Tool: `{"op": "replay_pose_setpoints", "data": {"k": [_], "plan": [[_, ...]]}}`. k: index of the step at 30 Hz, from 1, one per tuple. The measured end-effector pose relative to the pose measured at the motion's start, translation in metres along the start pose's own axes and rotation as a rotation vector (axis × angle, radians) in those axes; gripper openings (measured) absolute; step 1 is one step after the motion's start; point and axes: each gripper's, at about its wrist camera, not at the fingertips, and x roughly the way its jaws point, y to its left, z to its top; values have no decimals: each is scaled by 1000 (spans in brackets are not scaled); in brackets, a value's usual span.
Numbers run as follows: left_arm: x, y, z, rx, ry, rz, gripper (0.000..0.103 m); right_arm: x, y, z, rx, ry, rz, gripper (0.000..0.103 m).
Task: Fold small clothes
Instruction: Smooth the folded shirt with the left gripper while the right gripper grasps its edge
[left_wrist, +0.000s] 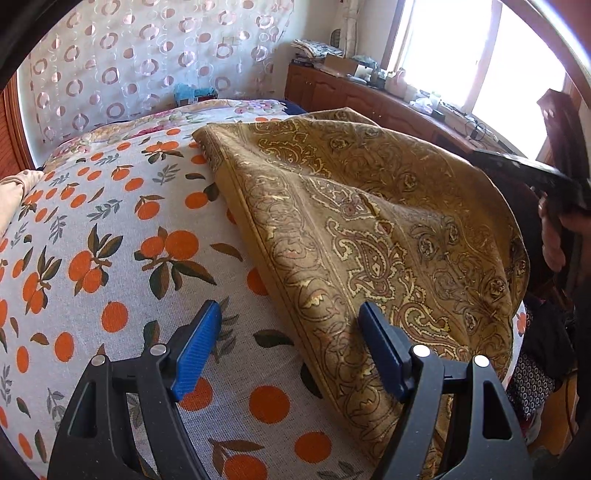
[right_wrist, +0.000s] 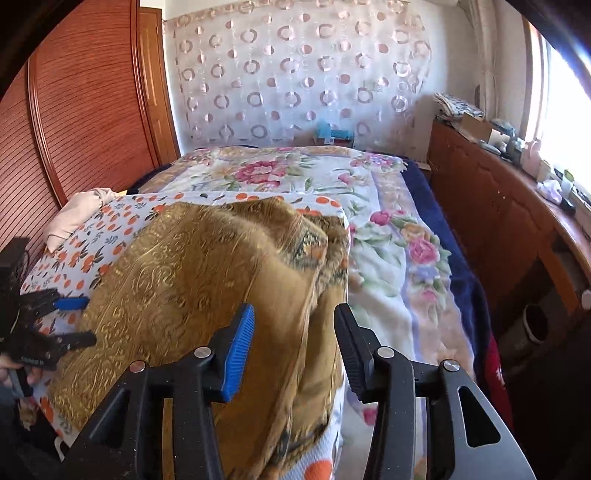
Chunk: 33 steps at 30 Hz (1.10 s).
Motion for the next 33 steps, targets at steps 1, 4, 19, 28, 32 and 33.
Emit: {"op": "replay_pose_setpoints", "data": {"k": [1, 4, 19, 28, 32, 33], "plan": [[0, 0, 0, 1, 0, 1, 78, 6, 1, 3, 1, 5, 1, 47], [0, -1, 0, 5, 2, 6, 78, 22, -4, 21, 18, 21, -9, 47], [4, -7, 2, 17, 6, 18, 79, 118, 5, 69, 64, 196, -20, 47], [5, -6, 2, 17, 6, 19, 79, 143, 17, 71, 9, 287, -17, 35], [4, -7, 2, 17, 5, 18, 79, 135, 14, 82, -50, 246, -20, 6], [4, -6, 2, 16, 5, 18, 79, 128, 16, 84, -68, 200, -28, 5]]}}
